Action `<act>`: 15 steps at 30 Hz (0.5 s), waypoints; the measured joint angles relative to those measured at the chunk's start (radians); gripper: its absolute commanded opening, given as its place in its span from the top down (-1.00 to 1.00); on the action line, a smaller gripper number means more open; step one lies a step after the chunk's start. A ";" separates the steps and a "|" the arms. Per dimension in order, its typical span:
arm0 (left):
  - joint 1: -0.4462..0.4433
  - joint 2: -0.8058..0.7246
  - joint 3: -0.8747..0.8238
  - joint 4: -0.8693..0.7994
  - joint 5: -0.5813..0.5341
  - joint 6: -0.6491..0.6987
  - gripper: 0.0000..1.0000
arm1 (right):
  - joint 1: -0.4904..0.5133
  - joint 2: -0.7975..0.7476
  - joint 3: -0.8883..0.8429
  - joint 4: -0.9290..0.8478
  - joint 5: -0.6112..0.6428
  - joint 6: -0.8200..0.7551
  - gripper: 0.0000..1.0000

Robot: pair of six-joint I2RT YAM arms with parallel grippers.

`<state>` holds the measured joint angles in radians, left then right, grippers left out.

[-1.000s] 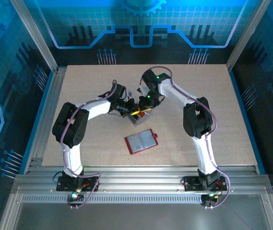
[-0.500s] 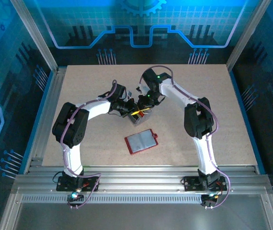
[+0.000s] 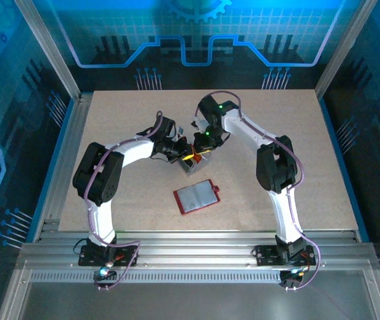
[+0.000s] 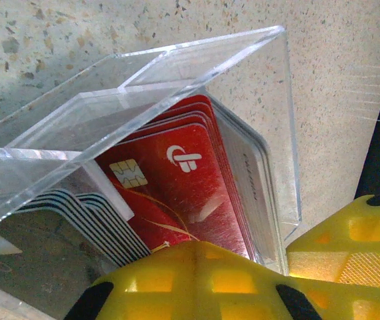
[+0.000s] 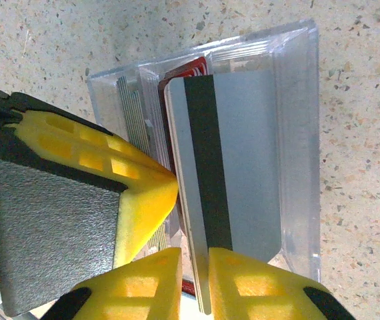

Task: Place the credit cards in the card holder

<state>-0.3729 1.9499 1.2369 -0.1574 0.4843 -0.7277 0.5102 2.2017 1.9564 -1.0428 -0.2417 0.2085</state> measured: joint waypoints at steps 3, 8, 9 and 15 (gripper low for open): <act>0.000 0.000 0.000 0.000 0.000 0.000 0.98 | 0.000 0.000 0.000 0.000 -0.002 0.000 0.69; 0.001 0.000 0.000 0.000 0.000 0.000 0.98 | 0.000 0.000 0.000 0.000 -0.001 0.000 0.58; 0.001 0.000 0.000 0.000 0.001 0.000 0.98 | 0.000 0.000 0.000 0.000 0.003 -0.002 0.52; 0.003 0.000 0.000 0.000 0.007 0.000 0.98 | -0.001 0.001 0.014 -0.007 0.025 0.001 0.39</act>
<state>-0.3702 1.9499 1.2369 -0.1570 0.4915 -0.7277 0.5091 2.2028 1.9705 -1.0496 -0.2165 0.2092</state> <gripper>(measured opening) 0.053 0.297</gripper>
